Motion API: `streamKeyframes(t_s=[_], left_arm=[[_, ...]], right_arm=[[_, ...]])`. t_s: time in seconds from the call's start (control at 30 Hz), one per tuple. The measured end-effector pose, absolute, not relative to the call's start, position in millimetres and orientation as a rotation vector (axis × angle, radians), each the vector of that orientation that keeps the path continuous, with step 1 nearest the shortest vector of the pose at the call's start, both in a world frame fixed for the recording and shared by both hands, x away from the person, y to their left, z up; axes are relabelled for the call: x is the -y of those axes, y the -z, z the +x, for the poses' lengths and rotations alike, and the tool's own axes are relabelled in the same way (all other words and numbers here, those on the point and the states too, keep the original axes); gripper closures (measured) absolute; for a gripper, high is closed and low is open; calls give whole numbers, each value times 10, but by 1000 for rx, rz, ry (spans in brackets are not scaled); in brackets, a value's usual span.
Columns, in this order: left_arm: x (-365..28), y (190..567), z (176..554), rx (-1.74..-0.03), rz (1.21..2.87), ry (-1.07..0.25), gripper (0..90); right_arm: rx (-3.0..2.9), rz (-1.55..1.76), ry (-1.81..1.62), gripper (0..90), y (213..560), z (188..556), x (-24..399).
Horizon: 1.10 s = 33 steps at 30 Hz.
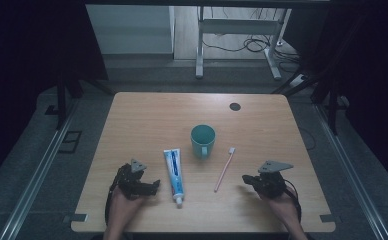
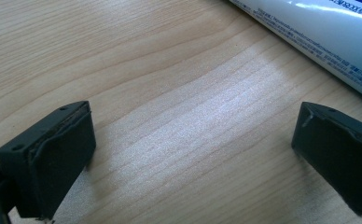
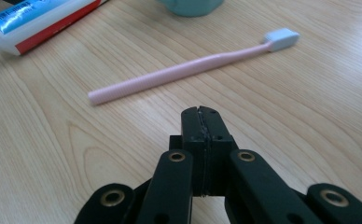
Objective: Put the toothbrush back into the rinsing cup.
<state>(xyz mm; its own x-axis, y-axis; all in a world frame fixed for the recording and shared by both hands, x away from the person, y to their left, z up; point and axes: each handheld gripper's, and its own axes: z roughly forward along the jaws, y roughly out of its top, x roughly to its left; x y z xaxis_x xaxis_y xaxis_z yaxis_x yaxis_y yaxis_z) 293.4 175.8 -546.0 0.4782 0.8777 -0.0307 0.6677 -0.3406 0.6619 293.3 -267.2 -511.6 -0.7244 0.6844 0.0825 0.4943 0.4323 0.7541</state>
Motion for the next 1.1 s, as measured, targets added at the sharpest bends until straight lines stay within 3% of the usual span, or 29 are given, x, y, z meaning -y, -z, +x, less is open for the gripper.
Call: streamKeyframes(t_s=[1.1], left_arm=[[-1758, 5460, 2934, -1272, 2114, -444, 0]], right_arm=[[-2549, 920, -1193, 893, 5216, 3166, 1933]])
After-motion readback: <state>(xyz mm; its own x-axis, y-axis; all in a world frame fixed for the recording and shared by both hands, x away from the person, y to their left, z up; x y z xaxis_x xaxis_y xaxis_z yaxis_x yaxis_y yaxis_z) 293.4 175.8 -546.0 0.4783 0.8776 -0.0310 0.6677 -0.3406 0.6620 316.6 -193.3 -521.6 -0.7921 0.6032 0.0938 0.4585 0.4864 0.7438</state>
